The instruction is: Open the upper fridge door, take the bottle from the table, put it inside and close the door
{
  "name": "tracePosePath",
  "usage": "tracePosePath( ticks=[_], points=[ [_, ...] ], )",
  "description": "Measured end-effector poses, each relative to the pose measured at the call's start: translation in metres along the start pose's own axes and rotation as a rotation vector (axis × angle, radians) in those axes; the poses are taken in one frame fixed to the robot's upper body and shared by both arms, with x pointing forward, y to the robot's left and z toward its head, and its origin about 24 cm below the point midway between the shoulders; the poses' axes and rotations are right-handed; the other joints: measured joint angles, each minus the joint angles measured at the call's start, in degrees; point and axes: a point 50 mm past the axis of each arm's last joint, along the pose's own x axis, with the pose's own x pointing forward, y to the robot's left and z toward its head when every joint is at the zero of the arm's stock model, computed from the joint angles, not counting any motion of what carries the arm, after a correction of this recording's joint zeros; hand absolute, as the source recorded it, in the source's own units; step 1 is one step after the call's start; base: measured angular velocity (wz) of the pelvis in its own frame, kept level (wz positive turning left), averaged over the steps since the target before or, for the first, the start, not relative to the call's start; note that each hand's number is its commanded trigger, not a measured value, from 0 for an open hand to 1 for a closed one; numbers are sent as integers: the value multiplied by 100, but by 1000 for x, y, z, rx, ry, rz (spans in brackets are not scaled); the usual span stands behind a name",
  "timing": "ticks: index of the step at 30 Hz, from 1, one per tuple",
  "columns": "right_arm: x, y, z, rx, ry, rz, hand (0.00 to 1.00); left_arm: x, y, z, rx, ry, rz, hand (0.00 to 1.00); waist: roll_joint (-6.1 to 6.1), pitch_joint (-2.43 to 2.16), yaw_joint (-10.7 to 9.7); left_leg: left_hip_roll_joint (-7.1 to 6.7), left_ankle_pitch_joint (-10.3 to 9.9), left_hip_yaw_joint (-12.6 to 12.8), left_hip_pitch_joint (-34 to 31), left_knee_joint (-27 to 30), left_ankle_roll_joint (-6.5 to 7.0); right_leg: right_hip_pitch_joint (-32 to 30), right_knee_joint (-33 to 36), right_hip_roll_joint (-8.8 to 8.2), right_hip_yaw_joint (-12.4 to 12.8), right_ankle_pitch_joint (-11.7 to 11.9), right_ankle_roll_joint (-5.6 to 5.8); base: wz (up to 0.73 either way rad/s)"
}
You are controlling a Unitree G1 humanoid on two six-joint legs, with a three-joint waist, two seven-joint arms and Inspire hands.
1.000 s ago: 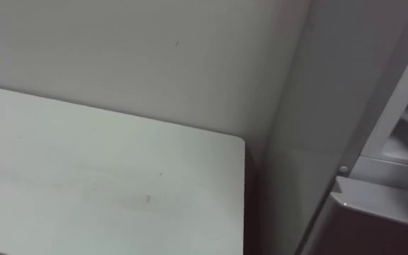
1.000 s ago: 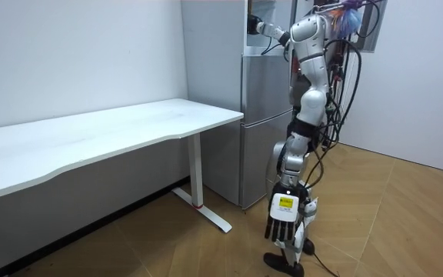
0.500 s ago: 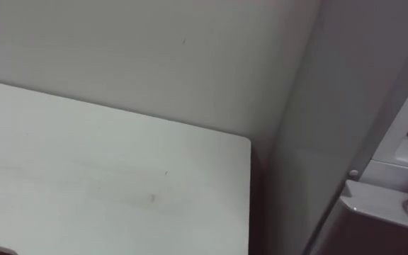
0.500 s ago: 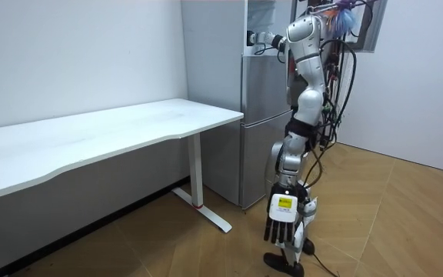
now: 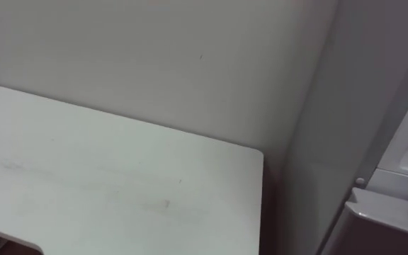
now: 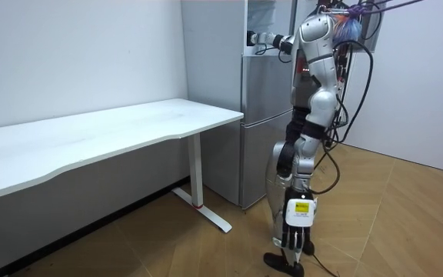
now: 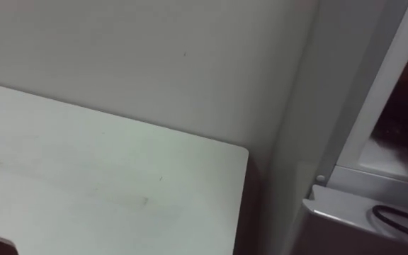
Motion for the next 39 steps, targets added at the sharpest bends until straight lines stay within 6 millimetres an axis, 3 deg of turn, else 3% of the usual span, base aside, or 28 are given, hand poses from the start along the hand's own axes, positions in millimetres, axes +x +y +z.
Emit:
tracePosePath(
  ticks=[15,26,39],
  points=[
    [-1,-8,-8,-85,-23,27,0,0,0,7,1,-23,-15,0,36,15,7,3,-75,-57,25,115,1,107,0,0,-79,0,0,2],
    [-1,-7,-9,-98,-20,48,0,0,0,8,0,-23,-16,0,-24,-17,-8,1,-77,-56,15,126,-5,117,-82,22,24,0,0,0],
    [-1,-7,-9,-94,-14,45,0,0,0,7,0,-17,-14,0,-32,-19,-8,0,-77,-50,40,119,-5,127,-82,21,42,0,0,0]
  ],
)
